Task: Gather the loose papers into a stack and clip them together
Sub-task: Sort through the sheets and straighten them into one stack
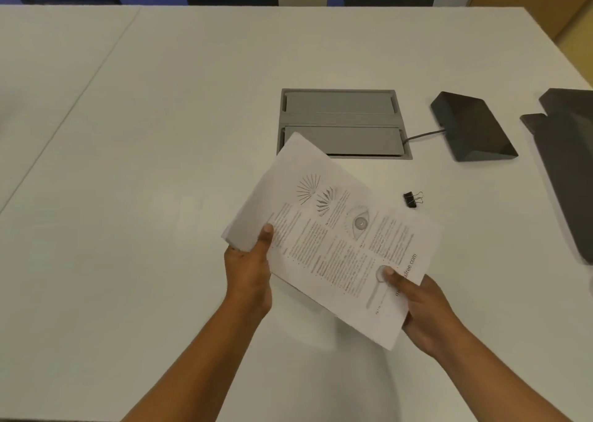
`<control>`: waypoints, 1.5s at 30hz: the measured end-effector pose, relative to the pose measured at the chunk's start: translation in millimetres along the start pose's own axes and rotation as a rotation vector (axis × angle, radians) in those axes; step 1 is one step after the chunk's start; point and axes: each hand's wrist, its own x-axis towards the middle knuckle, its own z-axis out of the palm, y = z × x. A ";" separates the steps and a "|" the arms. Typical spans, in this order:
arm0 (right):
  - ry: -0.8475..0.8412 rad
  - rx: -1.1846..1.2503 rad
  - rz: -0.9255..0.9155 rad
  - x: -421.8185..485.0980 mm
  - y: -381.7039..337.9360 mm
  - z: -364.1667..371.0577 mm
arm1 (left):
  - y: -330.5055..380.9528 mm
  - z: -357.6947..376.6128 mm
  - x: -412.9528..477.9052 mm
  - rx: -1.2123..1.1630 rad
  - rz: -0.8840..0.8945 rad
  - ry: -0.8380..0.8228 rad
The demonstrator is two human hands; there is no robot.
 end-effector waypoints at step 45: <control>-0.090 -0.749 -0.507 39.8 -99.3 24.4 | 66.0 52.8 17.9 1.020 1.398 -0.116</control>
